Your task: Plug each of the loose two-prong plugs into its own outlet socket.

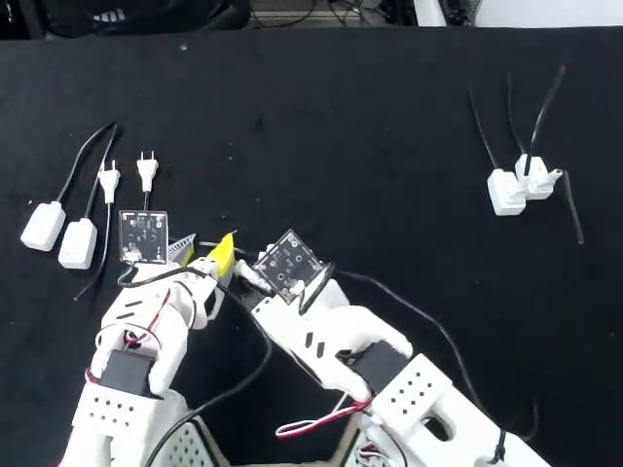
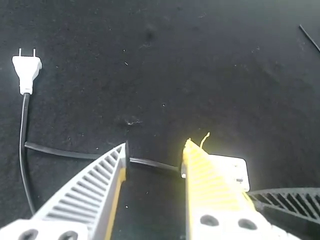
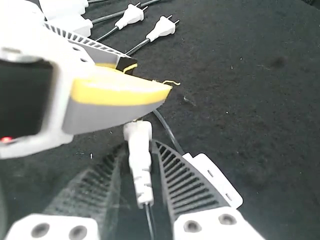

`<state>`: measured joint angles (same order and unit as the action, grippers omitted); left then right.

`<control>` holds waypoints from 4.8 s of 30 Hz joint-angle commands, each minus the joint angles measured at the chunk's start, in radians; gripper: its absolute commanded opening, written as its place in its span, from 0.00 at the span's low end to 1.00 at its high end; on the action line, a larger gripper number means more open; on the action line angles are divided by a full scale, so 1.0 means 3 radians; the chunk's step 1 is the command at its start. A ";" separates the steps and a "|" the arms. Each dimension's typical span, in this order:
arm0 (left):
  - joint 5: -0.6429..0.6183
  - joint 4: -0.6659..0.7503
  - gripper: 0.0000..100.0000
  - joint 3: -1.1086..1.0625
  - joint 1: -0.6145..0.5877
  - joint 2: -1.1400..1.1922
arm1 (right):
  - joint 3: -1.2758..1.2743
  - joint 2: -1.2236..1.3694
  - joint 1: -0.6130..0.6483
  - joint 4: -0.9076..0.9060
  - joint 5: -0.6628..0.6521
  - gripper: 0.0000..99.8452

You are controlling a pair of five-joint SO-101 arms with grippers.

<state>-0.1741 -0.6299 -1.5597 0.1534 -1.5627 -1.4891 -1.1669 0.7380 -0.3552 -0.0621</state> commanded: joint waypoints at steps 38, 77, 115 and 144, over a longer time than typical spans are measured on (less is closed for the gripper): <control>0.0066 -0.0138 0.19 0.0023 0.0136 0.0041 | 0.0146 -0.0141 -0.0266 0.0164 0.0430 0.01; -0.0378 -0.0123 0.19 0.0294 -0.1051 0.0010 | 0.0381 0.0156 -0.0205 -0.0752 0.0056 0.05; -0.0742 -0.0123 0.19 0.0340 -0.1690 0.0010 | 0.1271 0.2580 0.0317 -0.0445 0.0010 0.13; -0.0742 -0.0128 0.19 0.0340 -0.1690 0.0010 | 0.1859 0.3230 0.0312 -0.0967 -0.0015 0.13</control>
<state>-0.3859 -0.6697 -1.5213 -0.3452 -1.5505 -1.0088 -0.2309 0.8439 -0.6068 -0.0545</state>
